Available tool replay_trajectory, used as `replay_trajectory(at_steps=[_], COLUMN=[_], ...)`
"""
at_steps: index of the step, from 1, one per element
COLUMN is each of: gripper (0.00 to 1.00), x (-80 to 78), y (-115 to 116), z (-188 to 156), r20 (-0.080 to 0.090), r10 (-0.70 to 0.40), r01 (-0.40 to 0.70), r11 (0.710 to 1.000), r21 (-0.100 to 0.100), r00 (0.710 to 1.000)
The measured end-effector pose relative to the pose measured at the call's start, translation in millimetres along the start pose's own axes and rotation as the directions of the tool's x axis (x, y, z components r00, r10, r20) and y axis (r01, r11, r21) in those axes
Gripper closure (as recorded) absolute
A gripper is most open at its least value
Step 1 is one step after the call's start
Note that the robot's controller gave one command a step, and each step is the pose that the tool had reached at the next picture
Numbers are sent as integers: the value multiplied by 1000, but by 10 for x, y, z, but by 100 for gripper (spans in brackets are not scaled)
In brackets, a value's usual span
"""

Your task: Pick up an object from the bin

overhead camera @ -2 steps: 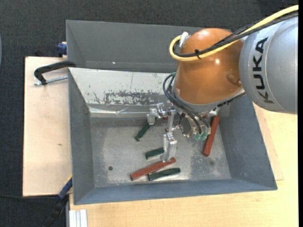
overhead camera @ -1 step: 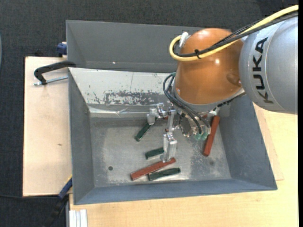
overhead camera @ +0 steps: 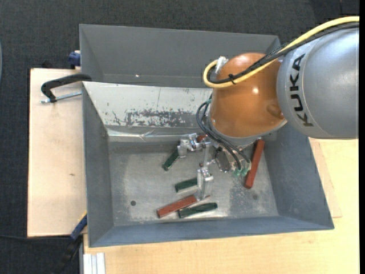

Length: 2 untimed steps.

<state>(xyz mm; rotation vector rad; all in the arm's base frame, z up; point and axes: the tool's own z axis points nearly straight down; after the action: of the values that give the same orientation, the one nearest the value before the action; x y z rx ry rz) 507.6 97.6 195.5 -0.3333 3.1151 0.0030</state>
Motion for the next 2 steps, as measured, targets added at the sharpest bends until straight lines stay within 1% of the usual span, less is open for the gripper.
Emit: replay_trajectory(at_steps=[1, 2], gripper=[0, 0], x=[13, -340], y=[-299, -282], z=[605, 1175], r20=[-2, 0], r10=[-134, -246], r01=[134, 246], r11=[991, 969], r21=[0, 2], r00=[991, 969])
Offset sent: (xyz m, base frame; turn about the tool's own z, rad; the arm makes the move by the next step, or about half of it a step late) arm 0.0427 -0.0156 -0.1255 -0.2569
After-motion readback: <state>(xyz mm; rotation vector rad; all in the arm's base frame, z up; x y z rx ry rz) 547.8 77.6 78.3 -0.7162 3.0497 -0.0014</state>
